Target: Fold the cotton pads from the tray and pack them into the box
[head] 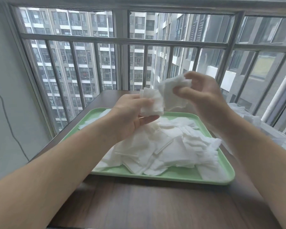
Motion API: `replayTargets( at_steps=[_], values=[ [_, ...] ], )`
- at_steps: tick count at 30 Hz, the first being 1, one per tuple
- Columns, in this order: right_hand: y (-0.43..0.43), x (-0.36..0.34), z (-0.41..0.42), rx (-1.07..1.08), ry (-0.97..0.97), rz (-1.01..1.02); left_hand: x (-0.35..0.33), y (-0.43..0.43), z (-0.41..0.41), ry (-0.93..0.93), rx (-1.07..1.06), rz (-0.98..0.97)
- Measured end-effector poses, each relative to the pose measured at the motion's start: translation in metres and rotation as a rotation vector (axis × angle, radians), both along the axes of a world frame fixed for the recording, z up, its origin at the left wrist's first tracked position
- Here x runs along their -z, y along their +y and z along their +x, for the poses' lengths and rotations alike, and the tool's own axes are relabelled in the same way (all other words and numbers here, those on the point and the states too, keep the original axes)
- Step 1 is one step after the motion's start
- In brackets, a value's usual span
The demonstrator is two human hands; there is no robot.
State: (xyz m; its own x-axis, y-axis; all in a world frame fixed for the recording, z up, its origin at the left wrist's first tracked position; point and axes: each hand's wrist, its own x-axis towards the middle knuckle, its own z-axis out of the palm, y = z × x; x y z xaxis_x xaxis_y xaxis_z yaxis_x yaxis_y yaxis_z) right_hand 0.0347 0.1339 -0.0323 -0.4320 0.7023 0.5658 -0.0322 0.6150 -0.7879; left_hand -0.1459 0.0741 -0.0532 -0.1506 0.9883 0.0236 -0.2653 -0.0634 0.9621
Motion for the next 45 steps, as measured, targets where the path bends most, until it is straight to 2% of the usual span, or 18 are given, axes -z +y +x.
replayTargets(
  at_steps=[3,7,12,21,23,26,28,31,33,37,40,45],
  values=[
    [0.005,-0.002,0.003,-0.158,0.11,-0.253,0.001,-0.001,0.0,0.043,0.006,0.031],
    [0.004,0.002,0.002,-0.23,0.046,-0.418,0.001,-0.002,0.002,0.07,-0.007,0.073],
    [-0.001,0.006,-0.005,-0.181,0.023,-0.422,0.001,-0.002,0.005,0.116,0.046,0.11],
    [-0.003,0.009,-0.011,0.0,-0.006,-0.361,-0.003,-0.004,0.008,0.071,0.064,0.115],
    [-0.004,0.008,-0.011,0.104,-0.082,-0.259,-0.005,-0.005,0.008,0.108,0.091,0.148],
    [-0.006,-0.003,-0.008,0.25,-0.209,-0.06,-0.008,-0.009,0.006,0.273,0.102,0.251],
    [-0.006,-0.017,-0.002,0.202,-0.313,0.042,-0.012,-0.009,0.005,0.371,0.096,0.261],
    [-0.009,-0.038,0.004,0.095,-0.577,0.148,-0.024,-0.012,0.007,0.438,0.149,0.244],
    [-0.011,-0.048,0.011,0.114,-0.654,0.199,-0.03,-0.014,0.014,0.461,0.151,0.231],
    [-0.016,-0.072,0.049,0.16,-0.751,0.2,-0.035,-0.014,0.039,0.546,0.066,0.218],
    [-0.016,-0.093,0.096,0.216,-0.82,0.119,-0.035,-0.009,0.063,0.592,0.075,0.214],
    [-0.01,-0.094,0.164,0.334,-0.895,-0.018,-0.025,0.01,0.116,0.908,0.09,0.264]
  ],
)
